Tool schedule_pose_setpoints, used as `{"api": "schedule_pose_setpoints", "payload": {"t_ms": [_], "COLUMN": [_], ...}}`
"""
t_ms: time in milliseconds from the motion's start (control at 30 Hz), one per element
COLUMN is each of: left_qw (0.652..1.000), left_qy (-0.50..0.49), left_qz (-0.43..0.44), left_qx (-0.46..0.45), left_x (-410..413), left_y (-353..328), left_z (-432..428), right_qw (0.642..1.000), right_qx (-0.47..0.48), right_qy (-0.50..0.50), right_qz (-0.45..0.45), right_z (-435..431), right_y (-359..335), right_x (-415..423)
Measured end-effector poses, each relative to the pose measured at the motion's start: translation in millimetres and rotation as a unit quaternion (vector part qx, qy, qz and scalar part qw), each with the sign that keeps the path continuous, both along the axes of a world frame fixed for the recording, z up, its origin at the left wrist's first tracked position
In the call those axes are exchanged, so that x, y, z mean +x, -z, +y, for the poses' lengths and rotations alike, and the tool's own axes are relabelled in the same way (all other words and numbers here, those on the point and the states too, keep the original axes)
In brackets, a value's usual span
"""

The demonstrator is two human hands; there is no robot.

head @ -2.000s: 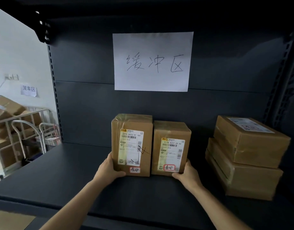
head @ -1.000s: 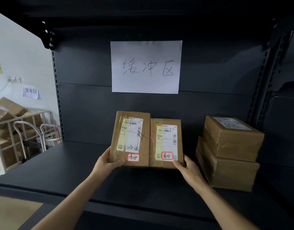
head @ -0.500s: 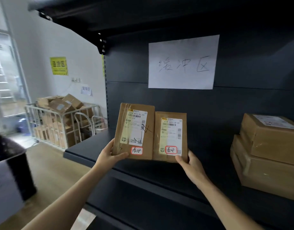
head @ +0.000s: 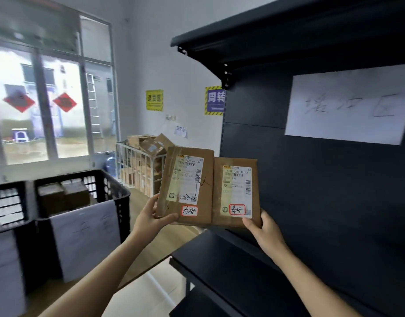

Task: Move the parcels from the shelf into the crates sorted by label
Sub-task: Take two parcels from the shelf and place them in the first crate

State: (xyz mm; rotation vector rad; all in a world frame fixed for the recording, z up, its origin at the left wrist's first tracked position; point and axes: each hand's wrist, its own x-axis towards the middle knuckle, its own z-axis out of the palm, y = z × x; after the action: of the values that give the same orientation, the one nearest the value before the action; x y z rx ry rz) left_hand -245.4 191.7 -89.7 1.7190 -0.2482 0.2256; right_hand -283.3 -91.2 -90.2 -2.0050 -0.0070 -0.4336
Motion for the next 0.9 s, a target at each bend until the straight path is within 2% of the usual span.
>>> {"api": "schedule_pose_setpoints", "payload": {"t_ms": [567, 900], "left_qw": [0.992, 0.967], "left_qy": [-0.118, -0.252], "left_qz": [0.025, 0.026], "left_qx": [-0.024, -0.037], "left_x": [-42, -82], "left_y": [8, 20], "left_z": [286, 409], "right_qw": [0.990, 0.962], "right_qx": [0.009, 0.007], "right_qy": [-0.141, -0.271], "right_qz": [-0.007, -0.011], "right_z": [288, 435], "right_y": [5, 10], "right_x": [42, 71]}}
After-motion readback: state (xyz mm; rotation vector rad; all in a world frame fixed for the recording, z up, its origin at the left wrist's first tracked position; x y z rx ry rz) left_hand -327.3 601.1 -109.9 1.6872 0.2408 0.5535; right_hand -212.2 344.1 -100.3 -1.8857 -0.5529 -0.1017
